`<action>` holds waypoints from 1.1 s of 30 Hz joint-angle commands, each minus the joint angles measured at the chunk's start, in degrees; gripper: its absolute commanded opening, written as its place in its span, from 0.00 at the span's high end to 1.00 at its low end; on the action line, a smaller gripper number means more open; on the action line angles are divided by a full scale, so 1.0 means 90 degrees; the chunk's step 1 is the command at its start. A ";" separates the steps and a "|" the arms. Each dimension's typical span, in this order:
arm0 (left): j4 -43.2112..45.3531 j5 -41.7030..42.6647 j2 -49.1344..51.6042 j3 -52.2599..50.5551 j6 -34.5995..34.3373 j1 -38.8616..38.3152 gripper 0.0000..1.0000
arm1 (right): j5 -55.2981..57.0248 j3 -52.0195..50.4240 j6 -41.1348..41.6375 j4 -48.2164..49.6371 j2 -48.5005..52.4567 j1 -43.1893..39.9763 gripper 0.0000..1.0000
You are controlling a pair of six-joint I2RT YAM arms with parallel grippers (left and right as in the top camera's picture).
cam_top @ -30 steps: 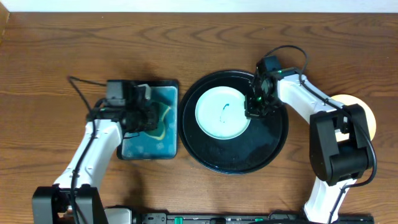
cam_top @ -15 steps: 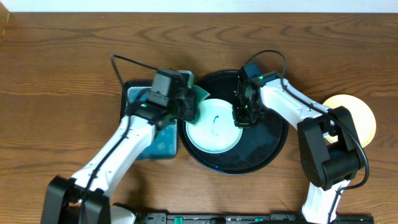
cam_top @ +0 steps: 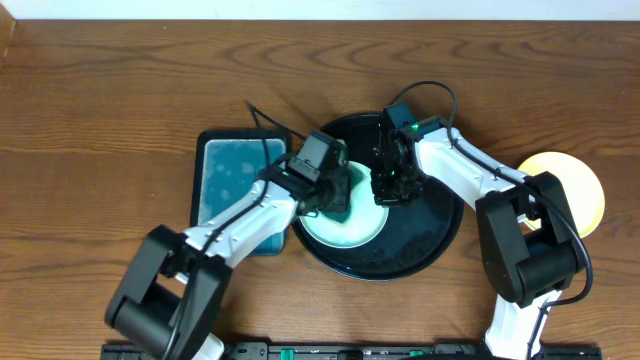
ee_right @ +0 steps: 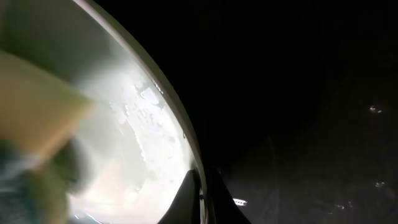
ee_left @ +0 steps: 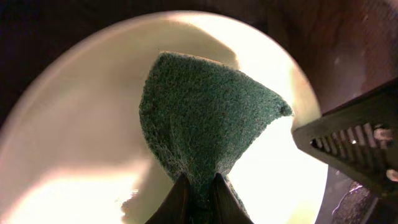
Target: Clean dirty plates on tray and stack at the side
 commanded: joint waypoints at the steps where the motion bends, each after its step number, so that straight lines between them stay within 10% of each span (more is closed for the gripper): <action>1: 0.0007 -0.0063 0.0121 0.0117 -0.0155 -0.0194 0.92 | 0.0153 -0.0129 -0.0005 -0.0049 0.0112 0.0170 0.99; 33: -0.0444 -0.2752 0.0240 0.0007 -0.1928 -0.0155 0.92 | 0.0153 -0.0129 -0.0005 -0.0058 0.0112 0.0170 0.99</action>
